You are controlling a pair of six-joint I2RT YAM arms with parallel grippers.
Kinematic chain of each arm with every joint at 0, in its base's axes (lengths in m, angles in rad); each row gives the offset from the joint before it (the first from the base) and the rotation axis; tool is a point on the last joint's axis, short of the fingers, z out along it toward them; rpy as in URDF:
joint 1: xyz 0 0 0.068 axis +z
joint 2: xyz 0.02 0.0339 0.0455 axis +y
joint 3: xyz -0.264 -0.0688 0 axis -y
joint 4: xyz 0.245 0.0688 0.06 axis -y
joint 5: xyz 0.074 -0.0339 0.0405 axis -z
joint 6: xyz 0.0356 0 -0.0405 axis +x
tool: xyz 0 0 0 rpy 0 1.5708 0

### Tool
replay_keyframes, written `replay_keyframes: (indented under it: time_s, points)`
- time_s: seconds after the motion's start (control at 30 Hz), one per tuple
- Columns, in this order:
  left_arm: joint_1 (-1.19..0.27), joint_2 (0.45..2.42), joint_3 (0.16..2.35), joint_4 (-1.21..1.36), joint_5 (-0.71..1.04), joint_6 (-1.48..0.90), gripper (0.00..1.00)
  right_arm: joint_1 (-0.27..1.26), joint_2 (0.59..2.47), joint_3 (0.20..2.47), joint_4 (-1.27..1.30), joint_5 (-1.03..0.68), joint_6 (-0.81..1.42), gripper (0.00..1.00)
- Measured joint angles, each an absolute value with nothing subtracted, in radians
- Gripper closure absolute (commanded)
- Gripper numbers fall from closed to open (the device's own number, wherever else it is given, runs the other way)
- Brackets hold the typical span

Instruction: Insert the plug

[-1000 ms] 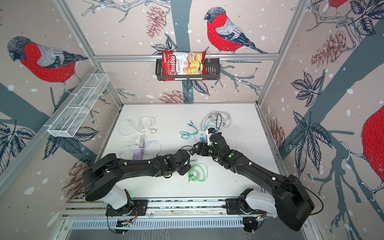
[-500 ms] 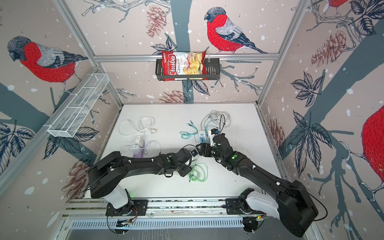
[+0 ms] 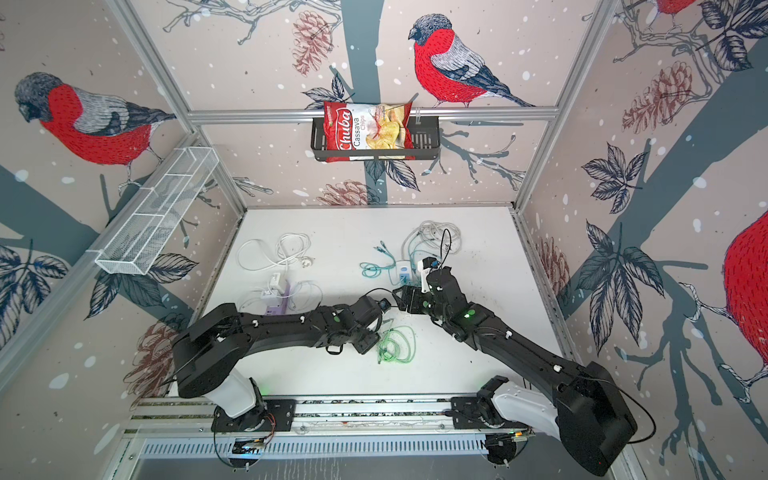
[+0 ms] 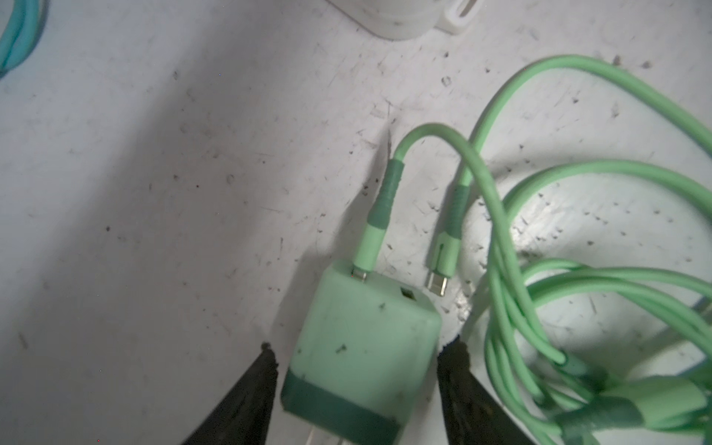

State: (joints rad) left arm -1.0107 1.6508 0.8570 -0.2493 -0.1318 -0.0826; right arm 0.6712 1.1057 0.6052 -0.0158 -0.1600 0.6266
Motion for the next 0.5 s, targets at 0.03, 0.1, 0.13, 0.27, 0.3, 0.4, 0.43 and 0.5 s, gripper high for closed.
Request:
replay_keyframes:
  time_s: [0.03, 0.1, 0.13, 0.27, 0.3, 0.4, 0.43, 0.5]
  points:
    - [-1.011, 1.651, 0.857, -0.25, -0.132, -0.082, 0.36, 0.671, 1.105, 0.605, -0.015, -0.16, 0.627, 0.22]
    - [-1.011, 1.652, 0.857, -0.25, -0.132, -0.082, 0.37, 0.671, 1.103, 0.605, -0.016, -0.16, 0.626, 0.22]
    - [-1.011, 1.653, 0.859, -0.251, -0.132, -0.082, 0.37, 0.671, 1.102, 0.605, -0.016, -0.16, 0.626, 0.22]
    - [-1.01, 1.66, 0.865, -0.251, -0.131, -0.08, 0.4, 0.671, 1.099, 0.603, -0.015, -0.16, 0.627, 0.22]
    - [-1.01, 1.662, 0.866, -0.251, -0.131, -0.079, 0.41, 0.671, 1.099, 0.602, -0.016, -0.16, 0.627, 0.22]
    - [-1.01, 1.665, 0.867, -0.252, -0.127, -0.078, 0.46, 0.671, 1.098, 0.601, -0.015, -0.16, 0.627, 0.22]
    - [-1.01, 1.665, 0.868, -0.254, -0.127, -0.078, 0.48, 0.671, 1.098, 0.601, -0.016, -0.16, 0.627, 0.22]
    - [-1.01, 1.665, 0.868, -0.256, -0.121, -0.078, 0.53, 0.671, 1.098, 0.601, -0.016, -0.16, 0.627, 0.22]
